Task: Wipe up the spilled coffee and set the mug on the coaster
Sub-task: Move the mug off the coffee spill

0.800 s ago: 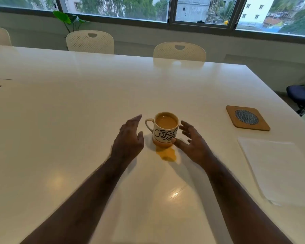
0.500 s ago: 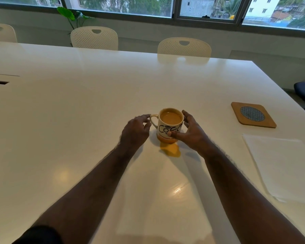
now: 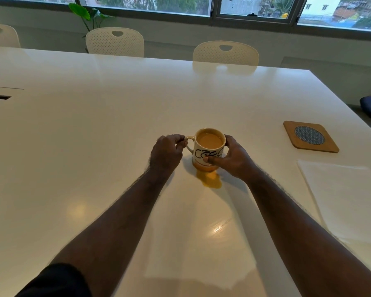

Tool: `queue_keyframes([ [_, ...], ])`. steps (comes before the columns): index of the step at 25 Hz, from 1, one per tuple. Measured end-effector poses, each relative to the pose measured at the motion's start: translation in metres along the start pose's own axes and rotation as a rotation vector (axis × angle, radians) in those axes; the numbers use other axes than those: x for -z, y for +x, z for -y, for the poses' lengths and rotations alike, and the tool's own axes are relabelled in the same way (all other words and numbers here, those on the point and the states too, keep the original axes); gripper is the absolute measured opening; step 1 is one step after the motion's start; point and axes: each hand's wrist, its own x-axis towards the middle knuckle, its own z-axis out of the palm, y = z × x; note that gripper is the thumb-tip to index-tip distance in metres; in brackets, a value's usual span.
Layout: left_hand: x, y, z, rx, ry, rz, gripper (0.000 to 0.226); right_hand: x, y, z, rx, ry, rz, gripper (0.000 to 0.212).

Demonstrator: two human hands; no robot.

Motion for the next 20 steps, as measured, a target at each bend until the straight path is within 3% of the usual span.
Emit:
queue_keyframes([
  [20, 0.020, 0.011, -0.005, 0.005, -0.019, -0.011, 0.026, 0.017, 0.006, 0.028, 0.121, -0.063, 0.029, 0.088],
])
